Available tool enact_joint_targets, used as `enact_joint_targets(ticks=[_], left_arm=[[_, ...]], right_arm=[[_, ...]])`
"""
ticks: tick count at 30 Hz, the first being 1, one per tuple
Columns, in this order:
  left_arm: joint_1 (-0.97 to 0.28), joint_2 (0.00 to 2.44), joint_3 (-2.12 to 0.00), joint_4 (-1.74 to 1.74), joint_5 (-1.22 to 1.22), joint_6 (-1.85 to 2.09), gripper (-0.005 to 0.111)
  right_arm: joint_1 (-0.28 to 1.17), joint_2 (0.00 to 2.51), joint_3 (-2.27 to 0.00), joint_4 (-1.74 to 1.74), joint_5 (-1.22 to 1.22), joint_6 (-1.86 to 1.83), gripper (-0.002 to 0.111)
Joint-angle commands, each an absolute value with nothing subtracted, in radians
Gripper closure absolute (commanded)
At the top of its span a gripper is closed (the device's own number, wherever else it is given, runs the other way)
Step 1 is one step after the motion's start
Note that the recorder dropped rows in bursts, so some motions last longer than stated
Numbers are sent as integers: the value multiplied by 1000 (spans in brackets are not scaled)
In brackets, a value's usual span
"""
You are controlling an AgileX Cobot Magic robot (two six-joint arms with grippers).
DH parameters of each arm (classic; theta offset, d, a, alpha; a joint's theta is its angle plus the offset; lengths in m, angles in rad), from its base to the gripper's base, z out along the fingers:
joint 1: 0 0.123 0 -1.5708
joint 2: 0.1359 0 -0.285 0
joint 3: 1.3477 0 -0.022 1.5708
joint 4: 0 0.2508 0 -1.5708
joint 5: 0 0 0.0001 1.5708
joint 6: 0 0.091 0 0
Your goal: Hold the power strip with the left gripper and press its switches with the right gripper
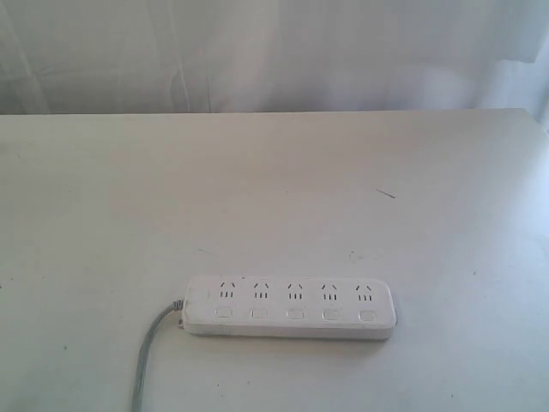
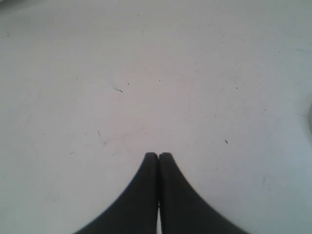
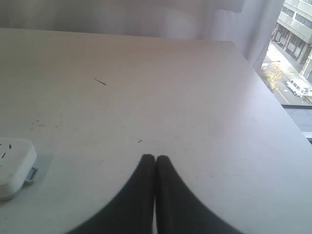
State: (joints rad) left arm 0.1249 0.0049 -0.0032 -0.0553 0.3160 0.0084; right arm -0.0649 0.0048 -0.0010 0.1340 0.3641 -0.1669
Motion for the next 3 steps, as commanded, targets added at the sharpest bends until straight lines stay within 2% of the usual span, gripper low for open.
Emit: enact_joint_targets(ticks=[1, 3], left_arm=[[127, 0, 0, -58, 350, 0, 107], [127, 0, 0, -58, 350, 0, 107]], right_arm=[[-61, 0, 0, 134, 353, -172, 108], [-61, 0, 0, 134, 353, -172, 108]])
